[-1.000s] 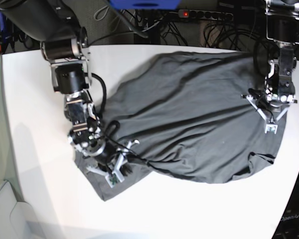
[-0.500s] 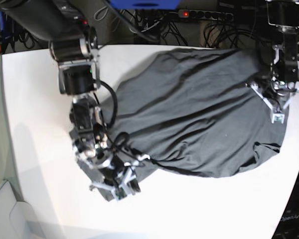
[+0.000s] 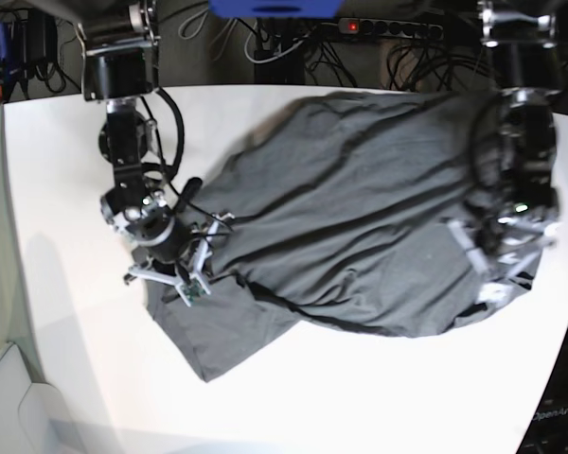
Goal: Layout the t-shirt on the table in an organized manner, then fold the t-shirt properly
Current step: 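Release the shirt with the left gripper and move it toward the right gripper, then grasp the shirt fabric with the left gripper beside the right gripper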
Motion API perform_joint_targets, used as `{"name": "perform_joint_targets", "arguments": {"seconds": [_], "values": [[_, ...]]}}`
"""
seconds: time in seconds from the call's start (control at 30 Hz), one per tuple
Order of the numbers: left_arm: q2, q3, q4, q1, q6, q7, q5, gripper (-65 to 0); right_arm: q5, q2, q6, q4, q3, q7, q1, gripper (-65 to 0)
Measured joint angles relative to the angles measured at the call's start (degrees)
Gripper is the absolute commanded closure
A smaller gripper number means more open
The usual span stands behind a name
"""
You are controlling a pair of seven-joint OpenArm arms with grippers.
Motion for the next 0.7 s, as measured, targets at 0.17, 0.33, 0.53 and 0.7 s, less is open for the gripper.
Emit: {"name": "perform_joint_targets", "arguments": {"seconds": [0.17,0.33,0.53,0.7], "values": [[10.7,9.9,-10.1,-6.9,-0.1,-0.9,2.3,-0.4,0.2,0.1,0.0,2.1,0.0,-2.0,-2.9,-6.6],[17.8,11.7,-24.5,-11.3,0.4,-9.5,12.2,-0.4,0.1,-0.3,0.2,1.8,-0.1,-3.6,-3.3,-6.6],[19.2,11.7,-33.6,-14.3,0.2,-15.4,16.4,-0.4,0.1,-0.8,0.3,1.5,-0.1,-5.2,-4.7,-6.6],[14.6,11.9,-32.6,-12.4,-0.5,-18.6,13.9,-0.4,0.3,-1.0,0.2,-0.5,-0.1,-5.4,-5.2,-6.6]]}}
